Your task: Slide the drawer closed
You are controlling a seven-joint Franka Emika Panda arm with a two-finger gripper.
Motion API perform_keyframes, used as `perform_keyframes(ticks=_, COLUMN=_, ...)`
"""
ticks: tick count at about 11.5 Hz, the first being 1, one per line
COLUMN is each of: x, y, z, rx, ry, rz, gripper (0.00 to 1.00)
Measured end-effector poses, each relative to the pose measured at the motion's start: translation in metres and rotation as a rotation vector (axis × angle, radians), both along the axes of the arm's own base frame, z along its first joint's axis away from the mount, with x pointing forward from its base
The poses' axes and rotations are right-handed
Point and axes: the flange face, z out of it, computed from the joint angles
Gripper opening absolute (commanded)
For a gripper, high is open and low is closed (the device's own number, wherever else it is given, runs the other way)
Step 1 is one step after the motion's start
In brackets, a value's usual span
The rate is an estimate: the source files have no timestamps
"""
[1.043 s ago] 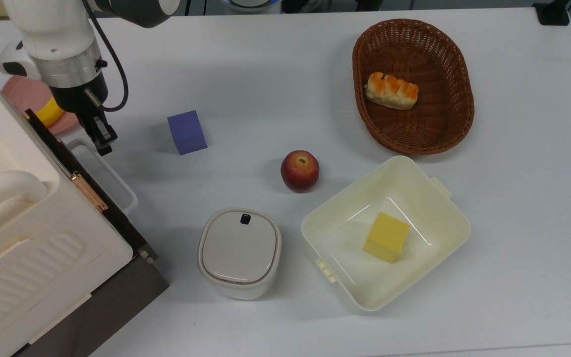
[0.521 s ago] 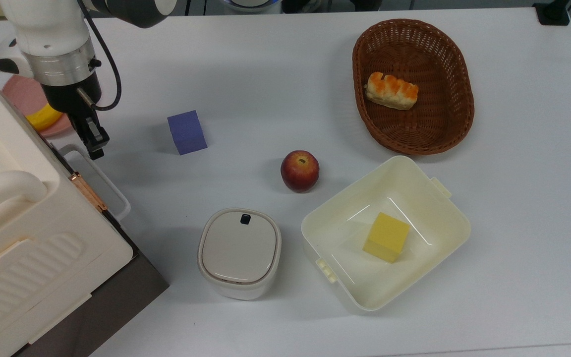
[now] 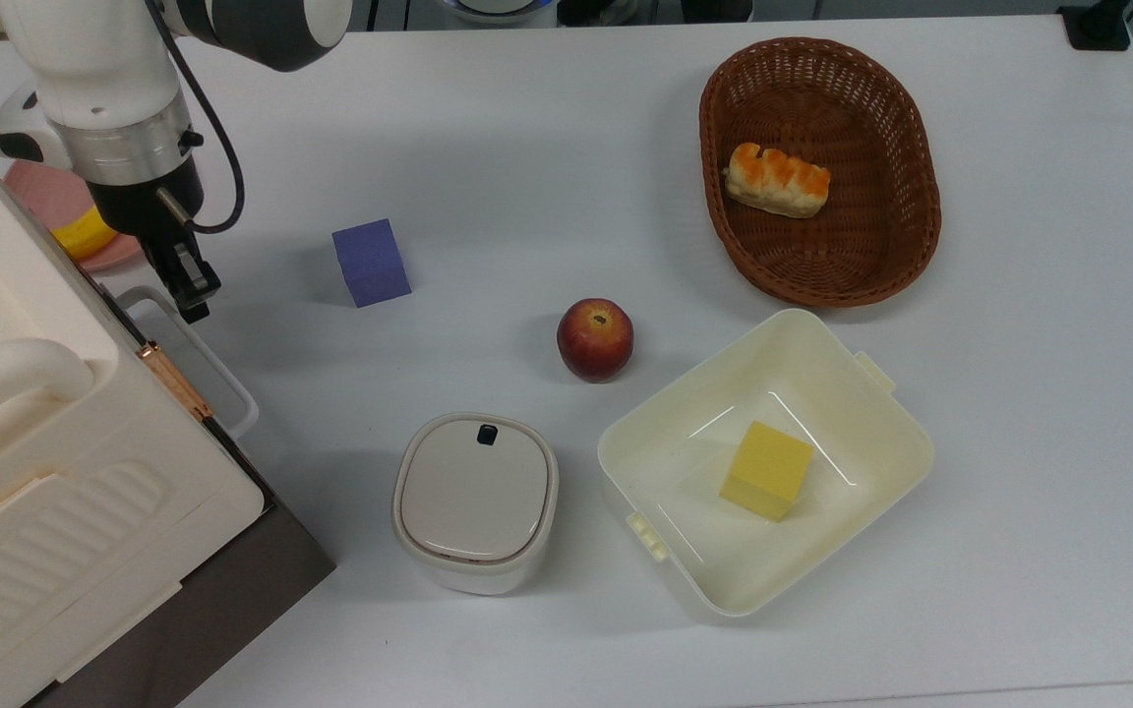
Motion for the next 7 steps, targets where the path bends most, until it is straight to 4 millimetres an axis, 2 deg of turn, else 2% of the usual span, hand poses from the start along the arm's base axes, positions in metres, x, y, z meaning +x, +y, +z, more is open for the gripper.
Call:
perform_keyframes(ticks=1, x=0.003, y=0.007, z=-0.002, rx=-0.008, ry=0.005, rz=0.059, gripper=0.0)
perform_keyframes(ticks=2, x=0.008, y=0.025, z=-0.004, rx=-0.009, ry=0.006, rz=0.133, gripper=0.0)
perform_keyframes(ticks=3, x=0.015, y=0.052, z=-0.005, rx=-0.001, ry=0.009, rz=0.2, gripper=0.0)
perform_keyframes(ticks=5, x=0.027, y=0.119, z=-0.001, rx=0.014, ry=0.001, rz=0.312, gripper=0.0)
perform_keyframes(ticks=7, x=0.032, y=0.174, z=0.019, rx=0.0, ry=-0.029, rz=0.412, gripper=0.0)
